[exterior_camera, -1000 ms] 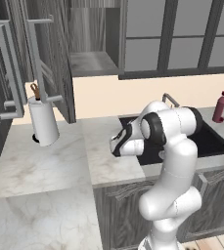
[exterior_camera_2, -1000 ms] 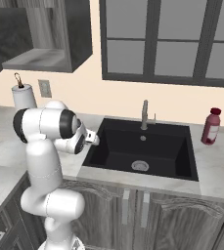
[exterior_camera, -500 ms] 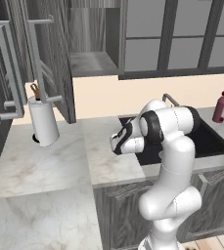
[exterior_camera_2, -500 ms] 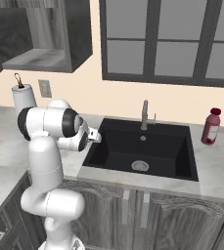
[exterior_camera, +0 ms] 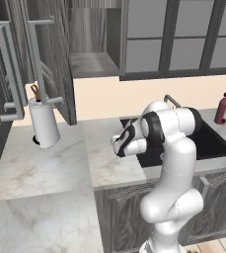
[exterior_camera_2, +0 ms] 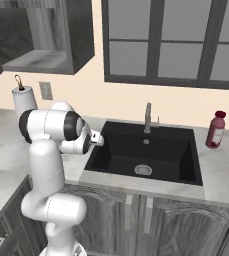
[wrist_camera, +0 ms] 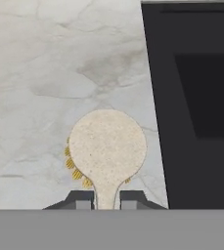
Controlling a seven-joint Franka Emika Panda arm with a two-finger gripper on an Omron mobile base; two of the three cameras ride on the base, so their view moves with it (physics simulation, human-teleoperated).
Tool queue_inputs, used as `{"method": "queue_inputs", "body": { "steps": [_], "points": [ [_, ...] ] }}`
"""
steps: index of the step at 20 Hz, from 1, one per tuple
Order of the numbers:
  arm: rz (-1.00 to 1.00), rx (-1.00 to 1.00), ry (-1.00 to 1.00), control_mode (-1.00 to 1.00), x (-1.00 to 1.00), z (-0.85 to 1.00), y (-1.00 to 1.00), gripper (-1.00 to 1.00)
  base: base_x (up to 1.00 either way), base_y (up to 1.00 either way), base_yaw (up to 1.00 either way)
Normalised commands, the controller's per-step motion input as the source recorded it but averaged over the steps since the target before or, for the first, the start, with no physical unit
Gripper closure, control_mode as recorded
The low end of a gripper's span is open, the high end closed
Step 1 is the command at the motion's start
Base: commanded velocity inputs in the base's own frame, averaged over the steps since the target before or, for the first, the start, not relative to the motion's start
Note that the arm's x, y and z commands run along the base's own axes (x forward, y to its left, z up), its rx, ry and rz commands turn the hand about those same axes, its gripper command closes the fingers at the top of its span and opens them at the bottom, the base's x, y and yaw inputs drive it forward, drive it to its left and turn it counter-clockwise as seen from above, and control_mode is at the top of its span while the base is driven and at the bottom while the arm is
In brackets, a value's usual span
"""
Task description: Open the cabinet. Pick the dish brush and place it next to the sink. Then close the cabinet.
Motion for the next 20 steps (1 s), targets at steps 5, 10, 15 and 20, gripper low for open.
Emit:
{"method": "queue_inputs", "body": {
  "steps": [5,10,15,20],
  "points": [
    [0.0,0.0,0.0,-1.0,0.0,-0.13,0.0,-1.0,0.0,0.0,0.0],
    [0.0,0.0,0.0,-1.0,-0.03,-0.06,-0.02,-1.0,0.0,0.0,0.0],
    [0.0,0.0,-0.01,-1.0,-0.16,0.06,0.0,-1.0,0.0,0.0,0.0],
    [0.0,0.0,-0.03,-1.0,-0.28,0.15,-0.01,-1.0,0.0,0.0,0.0]
  ]
}}
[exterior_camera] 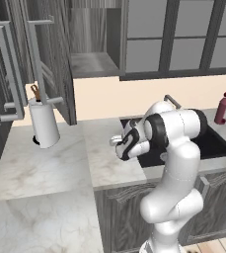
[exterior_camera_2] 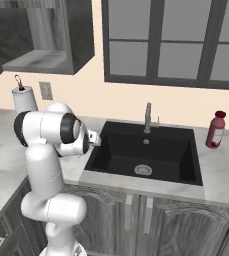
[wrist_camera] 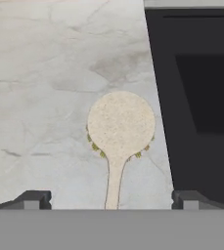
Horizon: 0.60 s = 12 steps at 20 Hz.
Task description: Open the cabinet. Pick the dish brush and place it next to the sink. Then close the cabinet.
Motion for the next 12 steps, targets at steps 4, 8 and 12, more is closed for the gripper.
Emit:
{"method": "queue_inputs", "body": {
  "steps": [4,8,12],
  "points": [
    [0.0,-0.02,-0.11,-1.0,-0.4,0.21,-0.05,-1.0,0.0,0.0,0.0],
    [0.0,0.0,-0.09,-1.0,-0.36,0.33,0.0,-1.0,0.0,0.0,0.0],
    [0.0,0.0,-0.04,-1.0,-0.33,0.42,0.0,-1.0,0.0,0.0,0.0]
  ]
}}
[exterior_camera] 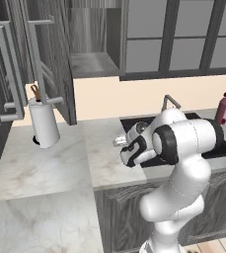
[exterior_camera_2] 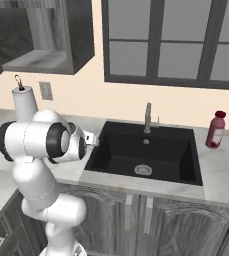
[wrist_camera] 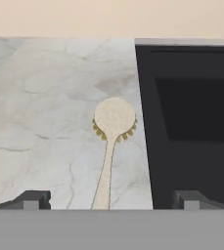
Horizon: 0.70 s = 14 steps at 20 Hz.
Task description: Open the cabinet. Pick the dish brush and place it next to the sink. Then close the cabinet.
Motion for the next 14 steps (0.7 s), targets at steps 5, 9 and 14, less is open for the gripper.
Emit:
{"method": "queue_inputs", "body": {
  "steps": [5,9,14],
  "points": [
    [0.0,0.0,0.0,-1.0,-0.33,0.46,0.0,-1.0,0.0,0.0,0.0],
    [0.0,0.0,0.0,-1.0,-0.29,0.51,0.0,-1.0,0.0,0.0,0.0],
    [0.0,0.0,0.02,-1.0,-0.2,0.54,0.0,-1.0,0.0,0.0,0.0]
  ]
}}
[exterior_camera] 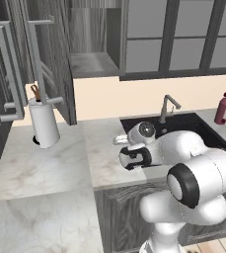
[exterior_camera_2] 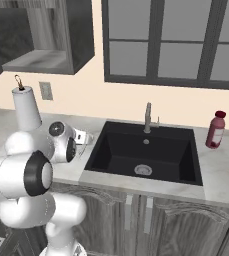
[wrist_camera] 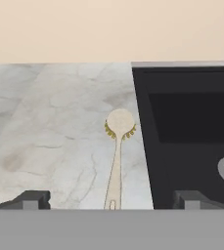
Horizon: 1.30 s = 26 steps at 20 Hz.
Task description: Open the cabinet. Pick the dish brush and place it next to the sink. Then close the cabinet.
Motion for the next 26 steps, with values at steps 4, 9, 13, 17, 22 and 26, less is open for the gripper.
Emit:
{"method": "queue_inputs", "body": {
  "steps": [4,9,13,17,22,26],
  "points": [
    [0.0,0.0,0.13,-1.0,-0.11,0.53,0.0,-1.0,0.0,0.0,0.0],
    [0.0,0.0,0.12,-1.0,-0.3,0.47,-0.02,-1.0,0.0,0.0,0.0],
    [0.0,0.0,0.0,-1.0,-0.55,0.36,0.0,-1.0,0.0,0.0,0.0],
    [0.0,0.0,0.0,-1.0,-0.51,0.36,0.0,-1.0,0.0,0.0,0.0],
    [0.0,0.0,0.0,-1.0,-0.48,0.34,0.0,-1.0,0.0,0.0,0.0],
    [0.03,0.03,0.0,-1.0,-0.4,0.35,-0.07,-1.0,0.0,0.0,0.0]
  ]
}}
